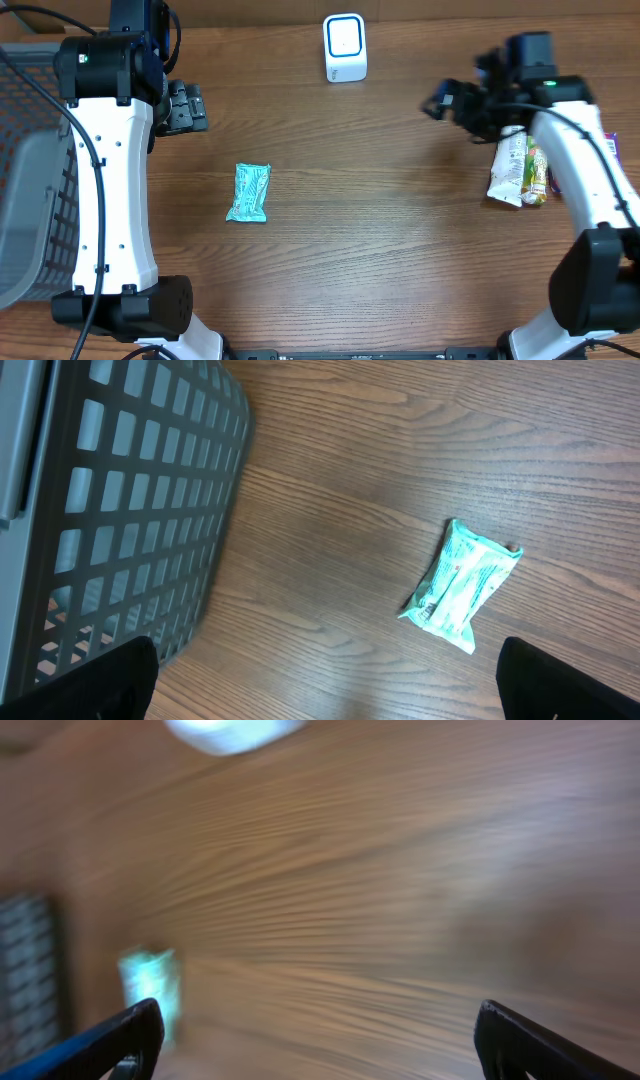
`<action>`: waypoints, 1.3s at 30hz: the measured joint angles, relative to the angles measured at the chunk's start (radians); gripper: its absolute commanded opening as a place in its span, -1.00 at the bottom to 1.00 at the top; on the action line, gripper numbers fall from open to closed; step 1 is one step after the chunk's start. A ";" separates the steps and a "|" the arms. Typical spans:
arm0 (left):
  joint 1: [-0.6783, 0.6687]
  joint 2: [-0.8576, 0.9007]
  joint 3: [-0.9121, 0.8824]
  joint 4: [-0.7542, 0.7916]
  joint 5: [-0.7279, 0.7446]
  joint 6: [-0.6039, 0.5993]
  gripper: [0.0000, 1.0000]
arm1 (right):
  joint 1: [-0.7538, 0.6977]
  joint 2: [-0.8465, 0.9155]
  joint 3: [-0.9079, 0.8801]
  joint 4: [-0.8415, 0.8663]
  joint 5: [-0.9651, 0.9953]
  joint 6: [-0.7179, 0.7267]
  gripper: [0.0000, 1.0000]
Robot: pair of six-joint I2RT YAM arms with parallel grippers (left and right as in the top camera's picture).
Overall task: Scan the item barcode
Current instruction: 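Reach the right gripper to the teal wipes pack and grasp it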
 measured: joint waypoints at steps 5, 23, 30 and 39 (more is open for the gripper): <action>0.000 0.000 0.000 0.000 0.000 0.000 1.00 | 0.204 0.032 -0.008 0.144 -0.092 0.068 1.00; 0.000 0.000 0.000 0.000 0.000 0.000 1.00 | 0.646 0.360 -0.023 0.509 -0.037 0.360 0.33; 0.000 0.000 0.000 0.000 0.000 0.000 0.99 | 0.704 0.410 -0.023 0.581 0.045 0.391 0.11; 0.000 0.000 0.000 0.000 0.000 0.000 0.99 | 0.710 0.443 -0.023 0.629 0.070 0.413 -0.48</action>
